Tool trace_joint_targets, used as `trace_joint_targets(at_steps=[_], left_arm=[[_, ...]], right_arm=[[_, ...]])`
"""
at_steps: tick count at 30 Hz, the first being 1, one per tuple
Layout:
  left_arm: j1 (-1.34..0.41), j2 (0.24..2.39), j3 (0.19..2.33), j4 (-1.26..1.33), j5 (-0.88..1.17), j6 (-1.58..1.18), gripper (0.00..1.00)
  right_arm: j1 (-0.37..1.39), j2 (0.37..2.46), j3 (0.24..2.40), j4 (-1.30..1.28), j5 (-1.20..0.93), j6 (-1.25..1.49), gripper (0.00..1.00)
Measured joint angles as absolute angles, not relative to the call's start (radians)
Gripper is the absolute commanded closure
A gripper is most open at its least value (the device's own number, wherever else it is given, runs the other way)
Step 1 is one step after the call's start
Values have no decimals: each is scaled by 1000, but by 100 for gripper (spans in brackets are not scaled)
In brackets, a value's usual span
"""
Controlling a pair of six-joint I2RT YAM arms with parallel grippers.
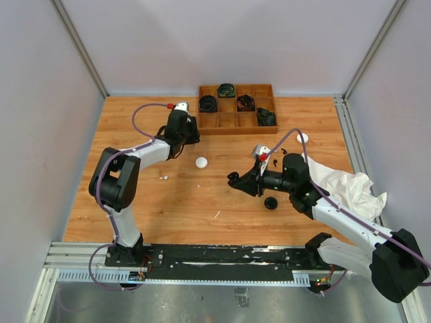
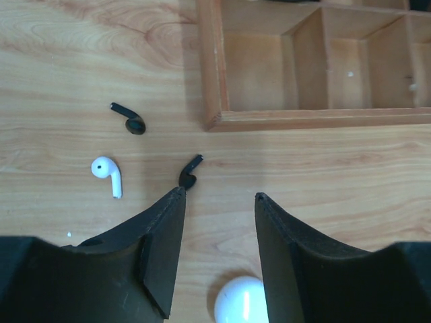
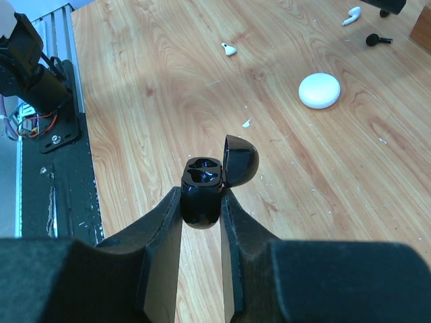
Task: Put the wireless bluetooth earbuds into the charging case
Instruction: Move the earbud to the center of the board.
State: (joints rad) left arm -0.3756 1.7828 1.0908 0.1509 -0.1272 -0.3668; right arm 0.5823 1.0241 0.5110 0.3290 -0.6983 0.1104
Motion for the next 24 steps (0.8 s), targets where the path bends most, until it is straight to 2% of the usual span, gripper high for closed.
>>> trace_joint_targets(at_steps=[13,24], left_arm=[[-368,2002,1261,84,-153,-282,57],[-361,2064,1307,42,-144,-241,73]], right_arm=[[582,1025,511,316,-698,91,97],[582,1026,511,308,-698,81,97]])
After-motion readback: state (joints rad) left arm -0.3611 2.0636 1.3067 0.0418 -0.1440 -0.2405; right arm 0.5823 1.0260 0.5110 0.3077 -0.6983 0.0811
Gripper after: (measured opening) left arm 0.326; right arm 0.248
